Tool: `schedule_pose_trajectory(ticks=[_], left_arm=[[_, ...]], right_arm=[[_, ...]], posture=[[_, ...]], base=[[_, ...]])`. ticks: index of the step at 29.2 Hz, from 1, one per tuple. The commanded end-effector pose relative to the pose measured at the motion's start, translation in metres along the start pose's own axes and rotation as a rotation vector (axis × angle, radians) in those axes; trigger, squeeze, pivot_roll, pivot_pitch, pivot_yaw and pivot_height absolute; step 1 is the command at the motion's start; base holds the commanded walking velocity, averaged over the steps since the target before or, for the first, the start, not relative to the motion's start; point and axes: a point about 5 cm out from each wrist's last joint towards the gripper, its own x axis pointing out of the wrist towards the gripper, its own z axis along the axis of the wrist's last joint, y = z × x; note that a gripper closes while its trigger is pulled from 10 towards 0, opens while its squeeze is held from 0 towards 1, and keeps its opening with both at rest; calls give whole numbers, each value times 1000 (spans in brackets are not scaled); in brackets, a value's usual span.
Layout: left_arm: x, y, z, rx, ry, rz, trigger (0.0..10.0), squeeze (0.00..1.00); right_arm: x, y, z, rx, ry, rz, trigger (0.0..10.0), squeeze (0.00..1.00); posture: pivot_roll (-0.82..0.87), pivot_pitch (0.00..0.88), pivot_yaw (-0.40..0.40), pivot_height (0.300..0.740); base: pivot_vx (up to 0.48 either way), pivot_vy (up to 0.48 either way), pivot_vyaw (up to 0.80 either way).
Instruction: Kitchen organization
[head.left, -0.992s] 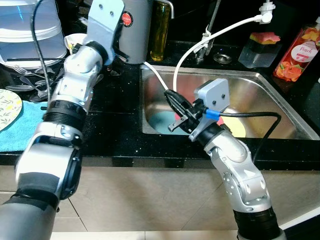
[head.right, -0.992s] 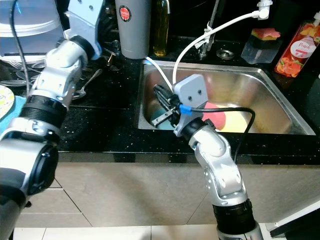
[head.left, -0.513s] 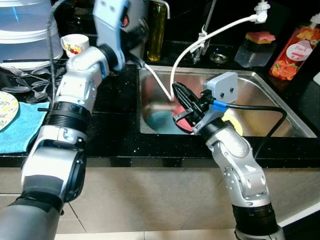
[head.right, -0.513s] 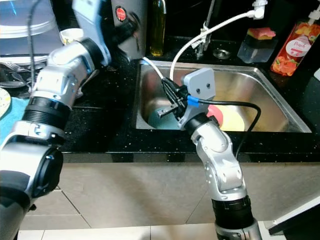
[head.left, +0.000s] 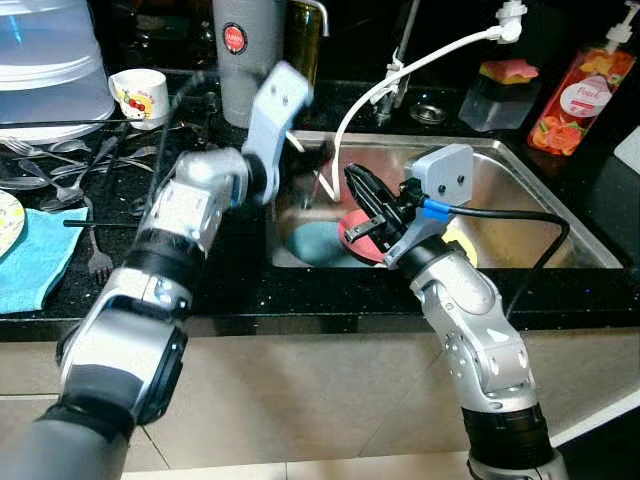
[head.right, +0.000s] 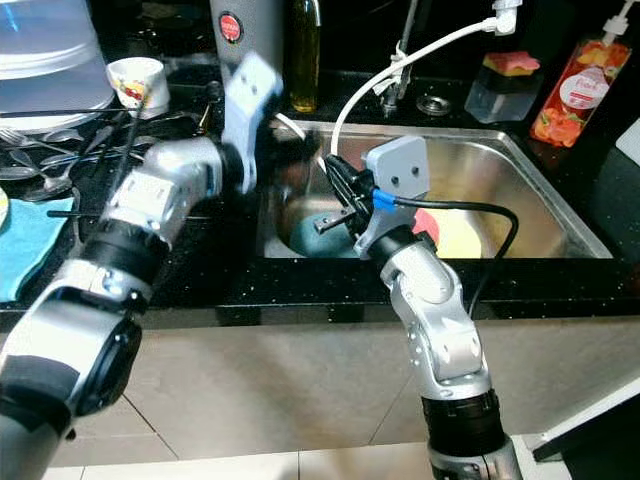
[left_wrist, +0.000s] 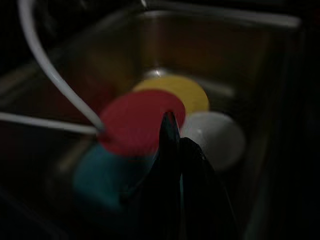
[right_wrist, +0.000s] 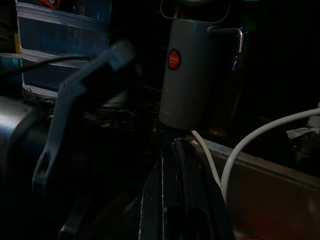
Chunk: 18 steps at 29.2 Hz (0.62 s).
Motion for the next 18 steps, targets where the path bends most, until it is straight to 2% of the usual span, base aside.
schedule_pose_trajectory(ticks=[1, 2, 3, 4, 10, 12, 13, 15, 18], left_arm=[[-1, -1, 2, 15, 8, -25, 10000, 43], [0, -2, 2, 15, 5, -30, 10000, 43], [0, -3, 2, 4, 1, -43, 10000, 506], [1, -4, 2, -4, 1, -53, 10000, 541], [1, -8, -1, -9, 21, -67, 10000, 514], [1, -8, -2, -11, 28, -66, 10000, 514], [1, -8, -2, -11, 28, -66, 10000, 514], [2, -8, -3, -9, 30, -63, 10000, 510], [2, -8, -2, -3, 30, -59, 10000, 502]], right_arm=[[-2, 0, 1, -2, -3, -8, 10000, 0], [-1, 0, 1, -2, -4, -8, 10000, 0], [-1, 0, 1, -1, -5, -8, 10000, 0], [0, 0, 1, -1, -4, -9, 10000, 0], [-1, 0, -18, -54, 107, 4, 10000, 0], [-2, -2, -31, -90, 211, 1, 10000, 0], [-2, -2, -31, -90, 211, 1, 10000, 0], [-9, -5, -53, -59, 379, 10, 10000, 0], [-12, -7, -59, -52, 412, 3, 10000, 0]], posture=[[210, 42, -36, 740], [210, 42, -36, 740], [209, 43, -36, 740], [209, 44, -37, 740], [210, 46, -39, 740], [212, 45, -39, 740], [212, 45, -39, 740], [208, 44, -42, 740], [211, 46, -42, 740]], base=[[0, 0, 0], [0, 0, 0], [0, 0, 0], [0, 0, 0], [0, 0, 0], [0, 0, 0], [0, 0, 0], [0, 0, 0], [0, 0, 0]])
